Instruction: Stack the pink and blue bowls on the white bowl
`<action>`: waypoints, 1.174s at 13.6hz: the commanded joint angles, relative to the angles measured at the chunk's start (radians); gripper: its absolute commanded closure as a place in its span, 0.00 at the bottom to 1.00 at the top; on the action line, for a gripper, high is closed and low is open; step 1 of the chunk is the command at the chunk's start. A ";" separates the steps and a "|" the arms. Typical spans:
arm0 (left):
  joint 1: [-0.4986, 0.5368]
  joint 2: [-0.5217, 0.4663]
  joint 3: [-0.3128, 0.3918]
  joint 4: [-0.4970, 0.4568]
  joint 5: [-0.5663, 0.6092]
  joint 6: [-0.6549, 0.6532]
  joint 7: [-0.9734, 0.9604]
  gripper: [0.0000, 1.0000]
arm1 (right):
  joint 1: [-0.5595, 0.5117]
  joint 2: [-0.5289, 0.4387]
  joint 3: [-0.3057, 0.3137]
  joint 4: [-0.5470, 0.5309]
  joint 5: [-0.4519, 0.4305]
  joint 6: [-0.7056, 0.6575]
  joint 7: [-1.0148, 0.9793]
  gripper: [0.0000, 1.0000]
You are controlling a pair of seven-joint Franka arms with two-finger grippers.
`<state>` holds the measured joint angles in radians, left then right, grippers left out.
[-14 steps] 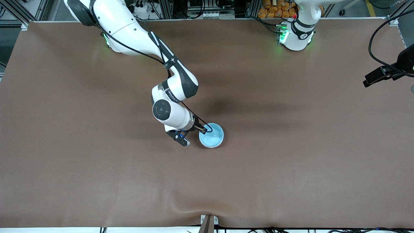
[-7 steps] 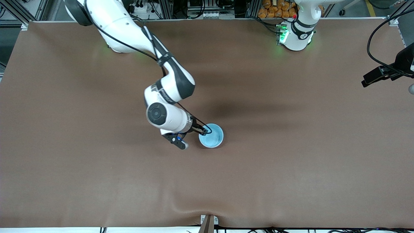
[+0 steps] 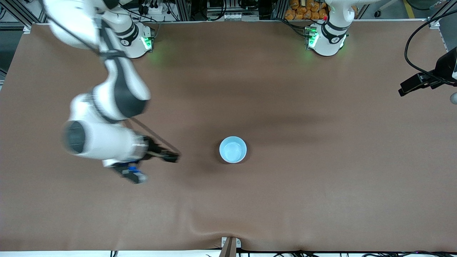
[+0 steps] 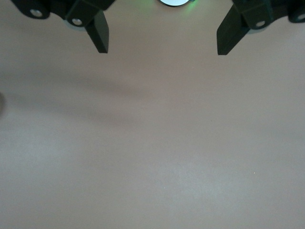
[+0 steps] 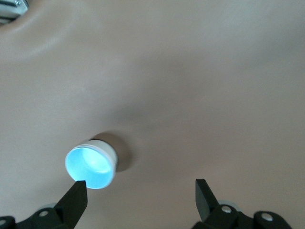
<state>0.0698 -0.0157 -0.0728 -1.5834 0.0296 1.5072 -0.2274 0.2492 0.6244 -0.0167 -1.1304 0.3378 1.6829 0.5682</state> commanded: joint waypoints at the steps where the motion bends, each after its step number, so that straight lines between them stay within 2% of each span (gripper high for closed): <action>1: -0.002 -0.020 0.002 0.000 -0.008 -0.022 0.022 0.00 | -0.095 -0.063 0.015 0.003 -0.061 -0.096 -0.192 0.00; 2: -0.002 -0.026 0.002 0.000 -0.008 -0.025 0.022 0.00 | -0.114 -0.090 0.015 0.001 -0.119 -0.118 -0.239 0.00; 4: -0.002 -0.029 -0.001 0.000 -0.010 -0.036 0.022 0.00 | -0.123 -0.181 0.027 0.000 -0.306 -0.129 -0.295 0.00; 5: -0.001 -0.032 -0.011 0.000 -0.010 -0.036 0.022 0.00 | -0.129 -0.230 0.035 0.000 -0.365 -0.187 -0.338 0.00; 7: -0.002 -0.033 -0.027 0.000 -0.010 -0.038 0.022 0.00 | -0.197 -0.302 0.069 0.000 -0.359 -0.314 -0.396 0.00; 9: -0.002 -0.030 -0.059 0.000 -0.010 -0.038 0.019 0.00 | -0.205 -0.403 0.086 -0.050 -0.361 -0.370 -0.377 0.00; 13: -0.002 -0.035 -0.067 -0.013 -0.010 -0.036 0.019 0.00 | -0.229 -0.627 0.083 -0.371 -0.361 -0.205 -0.346 0.00; 15: -0.001 -0.035 -0.071 -0.017 -0.010 -0.036 0.020 0.00 | -0.231 -0.657 0.072 -0.440 -0.362 -0.163 -0.346 0.00; 16: -0.002 -0.035 -0.073 -0.020 -0.010 -0.036 0.020 0.00 | -0.228 -0.654 0.035 -0.439 -0.359 -0.167 -0.356 0.00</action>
<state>0.0652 -0.0323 -0.1409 -1.5865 0.0288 1.4799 -0.2263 0.0419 0.0256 0.0381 -1.4760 -0.0059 1.4784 0.2193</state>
